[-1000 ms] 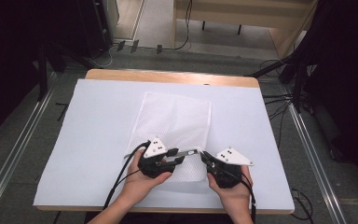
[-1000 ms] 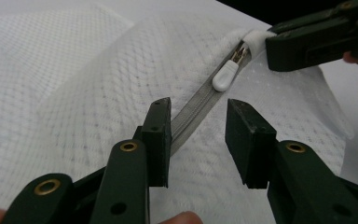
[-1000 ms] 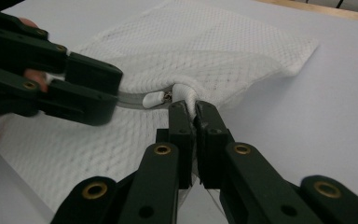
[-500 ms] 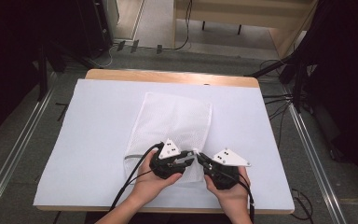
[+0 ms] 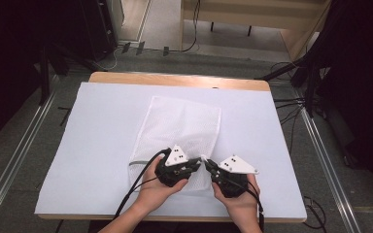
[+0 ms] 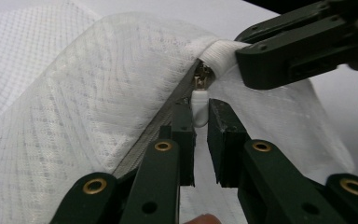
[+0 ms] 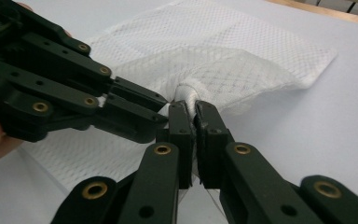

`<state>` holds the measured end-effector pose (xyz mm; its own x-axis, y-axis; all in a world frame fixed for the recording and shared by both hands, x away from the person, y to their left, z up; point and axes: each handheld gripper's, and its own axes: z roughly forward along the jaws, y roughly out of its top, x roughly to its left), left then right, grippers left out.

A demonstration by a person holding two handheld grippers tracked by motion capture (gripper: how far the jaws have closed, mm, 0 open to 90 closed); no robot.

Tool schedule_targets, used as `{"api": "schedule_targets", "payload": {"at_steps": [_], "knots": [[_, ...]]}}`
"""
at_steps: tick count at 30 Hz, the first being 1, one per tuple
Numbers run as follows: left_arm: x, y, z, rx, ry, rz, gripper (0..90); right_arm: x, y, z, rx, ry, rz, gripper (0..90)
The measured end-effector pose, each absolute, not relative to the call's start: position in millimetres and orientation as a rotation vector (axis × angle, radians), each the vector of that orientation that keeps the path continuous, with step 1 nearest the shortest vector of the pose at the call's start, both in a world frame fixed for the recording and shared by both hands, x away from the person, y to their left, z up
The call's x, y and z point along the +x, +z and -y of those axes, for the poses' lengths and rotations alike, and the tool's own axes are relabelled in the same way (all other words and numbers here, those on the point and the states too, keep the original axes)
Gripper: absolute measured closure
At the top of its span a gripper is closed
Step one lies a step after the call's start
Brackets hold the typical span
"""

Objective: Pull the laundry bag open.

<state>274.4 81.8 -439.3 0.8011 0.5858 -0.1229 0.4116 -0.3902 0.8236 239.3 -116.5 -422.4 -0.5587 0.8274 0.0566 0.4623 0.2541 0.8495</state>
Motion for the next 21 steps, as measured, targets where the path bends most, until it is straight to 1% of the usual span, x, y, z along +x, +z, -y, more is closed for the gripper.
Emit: {"api": "schedule_targets", "payload": {"at_steps": [7, 11, 14, 18, 21], "knots": [[274.5, -435.8, -84.9, 2.009, 0.195, -0.732, 82.6, 240.2, -423.6, 116.6, 1.185, 1.205, -2.129, 87.7], [276.1, -435.9, -83.6, 2.006, 0.172, -0.751, 80.8, 239.8, -424.4, 114.2, 1.177, 1.215, -2.141, 87.6], [277.4, -438.1, -81.4, 2.031, 0.179, -0.755, 78.7, 238.2, -423.4, 111.3, 1.161, 1.225, -2.149, 87.7], [279.0, -441.0, -80.9, 2.067, 0.183, -0.749, 81.8, 238.1, -423.2, 111.2, 1.158, 1.236, -2.154, 87.7], [280.0, -439.7, -82.9, 2.050, 0.164, -0.753, 83.1, 238.4, -423.7, 112.2, 1.165, 1.246, -2.155, 87.7]]}}
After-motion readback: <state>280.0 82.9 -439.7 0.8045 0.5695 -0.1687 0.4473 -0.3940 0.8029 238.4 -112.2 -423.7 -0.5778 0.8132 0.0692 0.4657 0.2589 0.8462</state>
